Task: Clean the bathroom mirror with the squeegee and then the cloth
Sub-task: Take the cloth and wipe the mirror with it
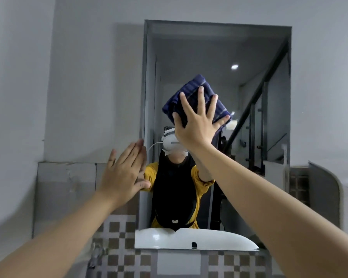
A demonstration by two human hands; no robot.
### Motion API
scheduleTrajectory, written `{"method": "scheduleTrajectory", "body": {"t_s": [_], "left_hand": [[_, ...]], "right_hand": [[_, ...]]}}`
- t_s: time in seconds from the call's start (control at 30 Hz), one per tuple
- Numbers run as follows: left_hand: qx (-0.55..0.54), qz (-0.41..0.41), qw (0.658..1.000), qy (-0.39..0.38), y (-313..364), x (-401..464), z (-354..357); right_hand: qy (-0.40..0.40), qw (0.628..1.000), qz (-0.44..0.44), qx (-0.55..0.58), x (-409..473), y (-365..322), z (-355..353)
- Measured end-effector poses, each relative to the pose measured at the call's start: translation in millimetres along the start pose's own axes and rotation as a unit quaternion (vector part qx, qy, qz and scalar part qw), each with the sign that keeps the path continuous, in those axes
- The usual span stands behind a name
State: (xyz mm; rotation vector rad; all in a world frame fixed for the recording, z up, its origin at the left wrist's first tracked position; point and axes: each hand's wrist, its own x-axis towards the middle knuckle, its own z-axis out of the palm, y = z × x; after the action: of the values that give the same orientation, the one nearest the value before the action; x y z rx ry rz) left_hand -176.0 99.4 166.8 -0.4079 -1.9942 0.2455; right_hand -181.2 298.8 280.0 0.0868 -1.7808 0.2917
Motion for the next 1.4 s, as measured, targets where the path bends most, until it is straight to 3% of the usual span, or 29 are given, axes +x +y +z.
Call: {"method": "scheduleTrajectory", "body": {"t_s": [0.13,0.27,0.4,0.57,0.8,0.9,1.03,1.17,1.4], "left_hand": [[-0.04,-0.014,0.999,0.018,1,-9,4],[-0.056,-0.001,0.998,0.029,0,-17,8],[-0.042,0.004,0.999,0.009,-4,-19,11],[-0.034,0.007,0.999,0.008,-7,-18,19],[-0.023,0.019,0.999,0.023,-9,-18,25],[-0.027,0.012,0.999,0.03,-7,-19,27],[-0.027,0.002,0.999,0.035,-4,-22,27],[-0.016,0.019,0.999,0.026,0,-39,30],[-0.023,0.034,0.999,-0.016,0,-72,45]], "right_hand": [[-0.053,0.988,-0.139,-0.037,-9,-32,12],[-0.059,0.961,-0.262,-0.069,-20,-23,15],[-0.054,0.945,-0.307,-0.097,-25,14,6],[-0.033,0.969,-0.217,-0.113,-27,74,-17],[0.04,0.995,0.061,-0.067,-41,150,-43],[0.06,0.973,0.222,-0.034,-52,151,-39],[0.09,0.914,0.394,0.021,-67,115,-22],[0.074,0.924,0.374,0.027,-93,71,0],[0.01,0.991,0.131,0.025,-119,-6,28]]}}
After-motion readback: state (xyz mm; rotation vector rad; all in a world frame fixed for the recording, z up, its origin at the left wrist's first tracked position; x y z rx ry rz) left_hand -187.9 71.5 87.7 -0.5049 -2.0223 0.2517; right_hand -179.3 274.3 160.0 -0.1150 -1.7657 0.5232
